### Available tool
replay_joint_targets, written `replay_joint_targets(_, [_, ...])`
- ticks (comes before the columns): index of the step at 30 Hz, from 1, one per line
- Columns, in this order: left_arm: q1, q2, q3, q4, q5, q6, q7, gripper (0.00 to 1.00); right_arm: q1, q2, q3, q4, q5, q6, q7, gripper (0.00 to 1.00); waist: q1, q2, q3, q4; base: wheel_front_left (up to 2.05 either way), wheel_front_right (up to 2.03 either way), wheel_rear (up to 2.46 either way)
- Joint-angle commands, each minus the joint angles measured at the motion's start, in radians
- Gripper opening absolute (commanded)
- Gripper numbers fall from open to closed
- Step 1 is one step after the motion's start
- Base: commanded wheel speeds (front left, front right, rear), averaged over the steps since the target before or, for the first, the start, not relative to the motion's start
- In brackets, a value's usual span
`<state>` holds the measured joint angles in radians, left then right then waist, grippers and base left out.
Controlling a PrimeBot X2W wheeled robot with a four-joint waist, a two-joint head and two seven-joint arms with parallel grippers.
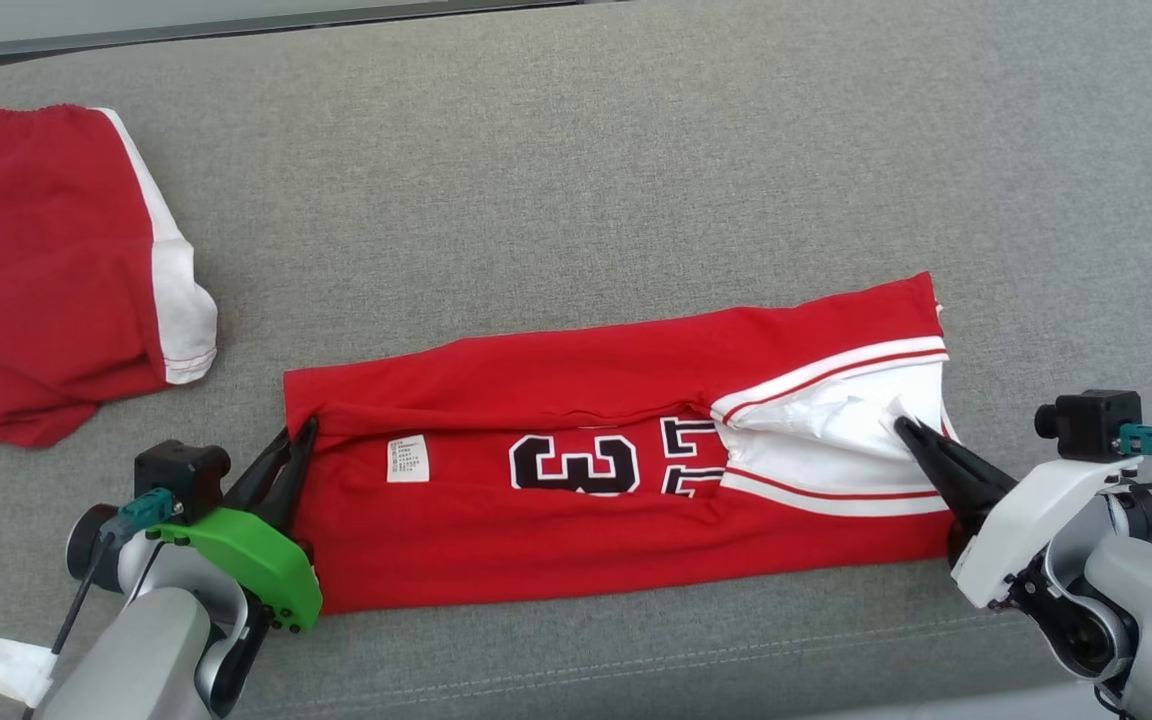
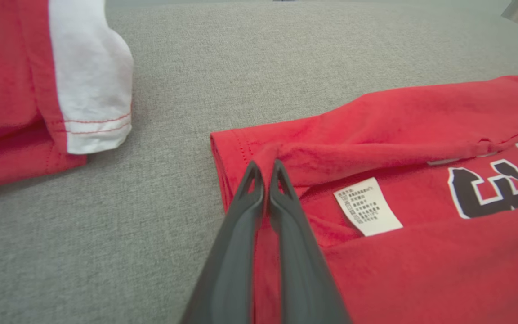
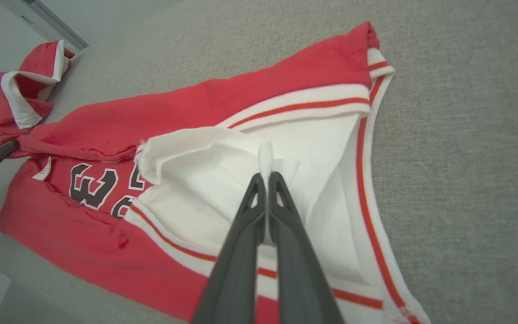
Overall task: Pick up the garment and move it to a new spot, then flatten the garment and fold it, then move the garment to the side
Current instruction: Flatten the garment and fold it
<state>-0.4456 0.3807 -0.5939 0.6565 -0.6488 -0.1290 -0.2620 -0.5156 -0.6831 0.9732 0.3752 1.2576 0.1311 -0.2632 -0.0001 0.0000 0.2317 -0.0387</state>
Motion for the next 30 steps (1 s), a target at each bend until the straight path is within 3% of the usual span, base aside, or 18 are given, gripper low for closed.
replay_joint_targets(1, [0.017,-0.004,0.002,0.005,0.0,-0.002,-0.002,0.0,-0.015,0.004,0.02,0.027,-0.027,-0.001,-0.004,0.0,0.0001,0.0,-0.006,0.0,0.0,0.0,0.0])
replay_joint_targets(3, [0.022,-0.006,0.007,0.008,0.004,-0.002,-0.002,0.0,-0.024,0.013,0.03,0.045,-0.036,-0.001,-0.004,0.0,0.0001,0.0,-0.012,0.0,0.0,0.0,0.0])
replay_joint_targets(5, [0.029,-0.008,0.011,0.012,0.009,-0.002,-0.002,0.24,-0.024,0.022,0.033,0.056,-0.035,-0.001,-0.004,0.0,0.0001,0.0,-0.018,0.0,0.0,0.0,0.0])
replay_joint_targets(6, [0.031,-0.009,0.012,0.014,0.011,-0.002,-0.002,0.27,-0.024,0.024,0.03,0.062,-0.036,-0.001,-0.004,0.15,0.0001,0.0,-0.021,0.0,0.0,0.0,0.0])
replay_joint_targets(7, [0.033,-0.011,0.013,0.015,0.011,-0.002,-0.002,0.33,-0.022,0.027,0.027,0.068,-0.034,-0.001,-0.004,0.51,0.0001,0.0,-0.024,0.0,0.0,0.0,0.0])
replay_joint_targets(8, [0.034,-0.013,0.015,0.016,0.015,-0.002,-0.002,0.47,-0.02,0.031,0.023,0.071,-0.032,-0.001,-0.004,1.0,0.0001,0.0,-0.027,0.0,0.0,0.0,0.0])
replay_joint_targets(9, [0.034,-0.013,0.021,0.014,0.02,-0.002,-0.002,1.0,-0.017,0.033,0.018,0.072,-0.029,-0.001,-0.004,1.0,0.0001,0.0,-0.03,0.0,0.0,0.0,0.0])
replay_joint_targets(22, [0.122,-0.053,0.179,-0.082,0.099,-0.002,-0.002,1.0,0.067,0.031,-0.149,-0.009,-0.009,-0.001,-0.003,1.0,0.0001,0.0,-0.059,-0.001,0.0,0.0,0.0])
replay_joint_targets(30, [0.202,-0.107,0.315,-0.192,0.199,0.0,-0.002,1.0,0.126,0.054,-0.278,0.042,-0.136,-0.001,-0.003,1.0,0.0001,0.0,-0.082,0.006,0.0,0.0,0.0])
